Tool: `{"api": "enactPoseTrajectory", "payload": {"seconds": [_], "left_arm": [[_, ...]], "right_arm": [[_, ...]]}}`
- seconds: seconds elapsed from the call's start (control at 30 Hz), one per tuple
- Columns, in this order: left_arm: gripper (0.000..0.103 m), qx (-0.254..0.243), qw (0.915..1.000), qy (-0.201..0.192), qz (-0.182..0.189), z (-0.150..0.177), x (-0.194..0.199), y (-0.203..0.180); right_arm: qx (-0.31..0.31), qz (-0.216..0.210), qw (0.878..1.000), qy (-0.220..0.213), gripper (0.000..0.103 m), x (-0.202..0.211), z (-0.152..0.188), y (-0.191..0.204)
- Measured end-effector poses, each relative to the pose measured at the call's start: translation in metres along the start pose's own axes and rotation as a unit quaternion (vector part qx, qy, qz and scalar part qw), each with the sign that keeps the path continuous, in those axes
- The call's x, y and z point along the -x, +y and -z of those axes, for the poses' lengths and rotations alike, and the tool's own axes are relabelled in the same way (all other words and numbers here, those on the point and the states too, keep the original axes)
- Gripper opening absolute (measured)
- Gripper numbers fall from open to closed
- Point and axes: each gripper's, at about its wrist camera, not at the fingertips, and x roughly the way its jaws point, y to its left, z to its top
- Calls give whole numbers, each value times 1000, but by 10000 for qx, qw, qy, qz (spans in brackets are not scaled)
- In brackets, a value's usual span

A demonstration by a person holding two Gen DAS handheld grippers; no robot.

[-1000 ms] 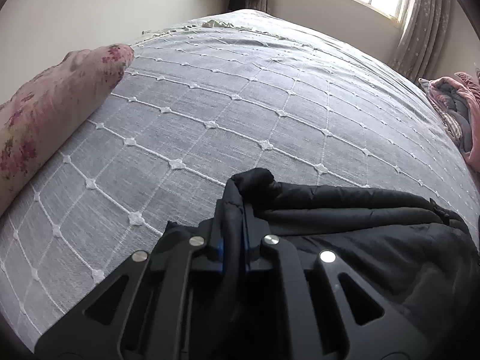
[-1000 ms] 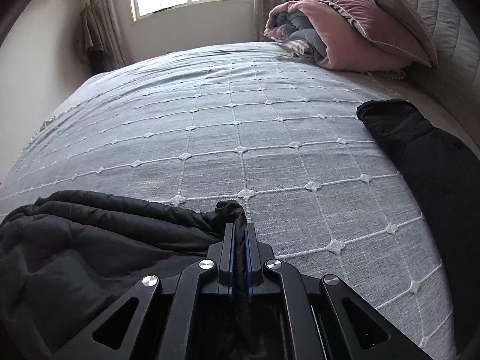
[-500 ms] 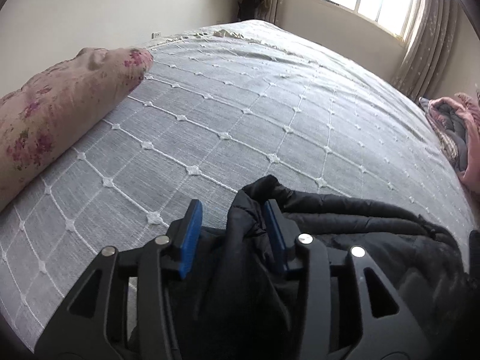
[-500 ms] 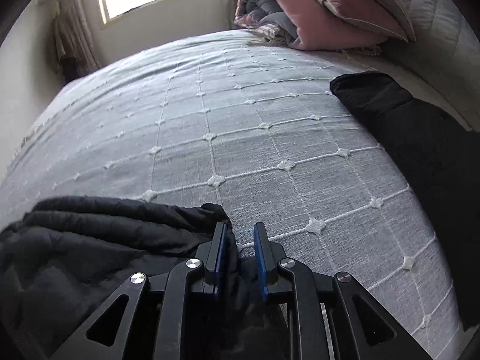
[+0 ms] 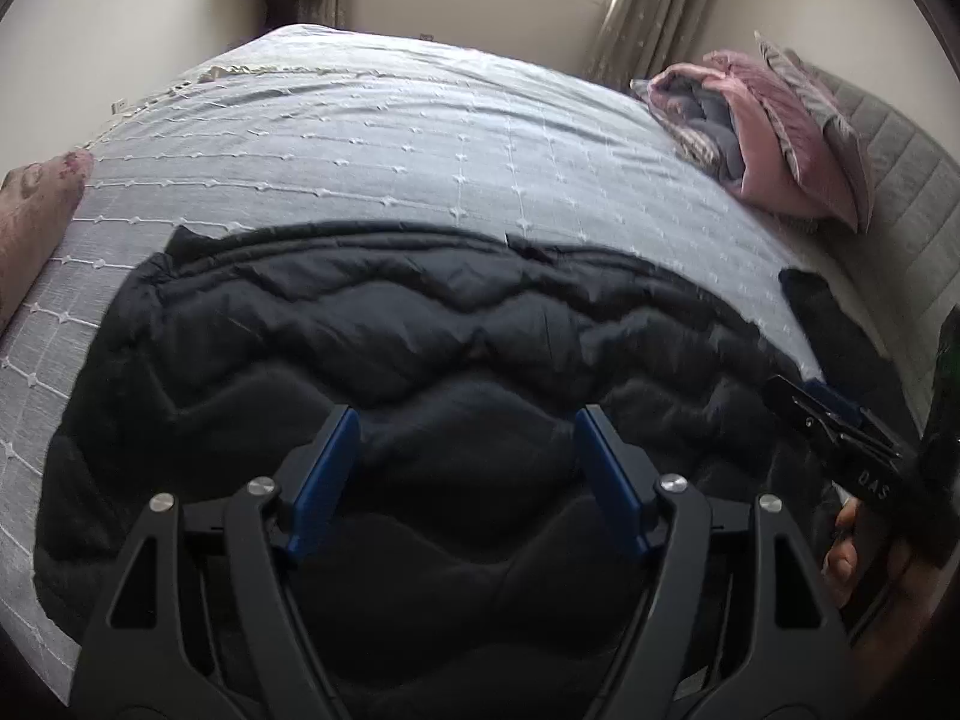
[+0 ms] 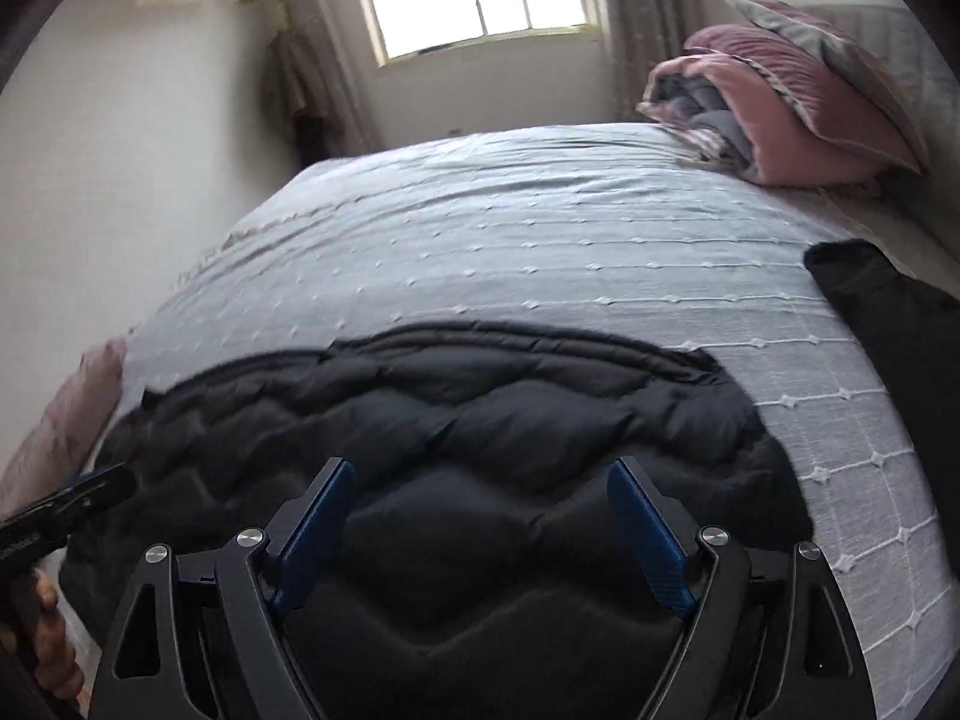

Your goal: Fold large clothes

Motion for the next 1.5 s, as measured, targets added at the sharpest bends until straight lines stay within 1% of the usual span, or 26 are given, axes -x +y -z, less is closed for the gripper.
{"api": "enactPoseTrajectory", "payload": {"seconds": [0.03, 0.07, 0.13, 0.2, 0.3, 0.4, 0.53, 0.63, 0.73, 0.83, 0.87, 0.93, 1.0, 1.03, 1.07, 1.1, 1.2, 1.33, 1.4, 1.47, 1.5], "left_arm": [[75, -81, 9997, 67, -220, 4, -10, -4], [74, -106, 9993, 98, -354, 6, -18, -5], [75, -76, 9991, 156, -382, 10, -28, -3], [75, 52, 9991, 223, -348, 11, -35, 1], [74, 126, 9985, 327, -430, 14, -41, 2], [75, -65, 9975, 328, -622, 16, -45, -3], [75, -139, 9970, 352, -675, 20, -51, -7], [75, -110, 9972, 328, -660, 20, -49, -4], [75, -20, 9983, 230, -544, 21, -41, 2], [74, 169, 9990, 151, -382, 18, -32, 12], [75, 244, 9989, 137, -364, 17, -30, 15], [74, 407, 9986, 67, -323, 13, -23, 23], [74, 548, 9979, -36, -333, 10, -17, 32], [74, 612, 9974, -97, -367, 9, -15, 37], [74, 663, 9969, -138, -413, 8, -13, 42], [74, 690, 9966, -145, -435, 8, -13, 45], [74, 771, 9964, -91, -346, 7, -16, 51], [74, 772, 9964, -30, -361, 8, -20, 50], [74, 657, 9972, -37, -353, 8, -21, 44], [74, 448, 9985, 14, -323, 6, -23, 39], [74, 369, 9984, 6, -426, 4, -25, 39]], "right_arm": [[278, -66, 9995, 138, 87, -8, 6, 16], [523, -62, 9984, 222, 87, -14, 13, 28], [897, 50, 9954, 338, 87, -28, 23, 42], [1111, 231, 9923, 502, 87, -44, 30, 52], [1032, 214, 9923, 650, 90, -59, 33, 49], [1029, 266, 9918, 713, 92, -65, 37, 51], [960, 285, 9914, 846, 94, -75, 41, 46], [992, 375, 9907, 852, 96, -79, 42, 49], [963, 345, 9911, 850, 96, -77, 41, 48], [961, 357, 9917, 779, 96, -66, 35, 48], [948, 359, 9925, 676, 96, -60, 34, 48], [981, 365, 9937, 412, 85, -47, 31, 49], [1061, 307, 9935, 288, 50, -38, 25, 50], [1049, 276, 9937, 268, 41, -35, 23, 51], [994, 203, 9945, 256, 25, -32, 20, 50], [961, 135, 9950, 241, 20, -30, 19, 49], [980, -195, 9948, 212, 19, -26, 21, 59], [971, -651, 9921, 461, 19, -29, 28, 74], [1088, -686, 9904, 501, 20, -33, 31, 84], [1189, -592, 9898, 506, 20, -39, 30, 91], [1192, -551, 9900, 518, 21, -43, 28, 91]]}}
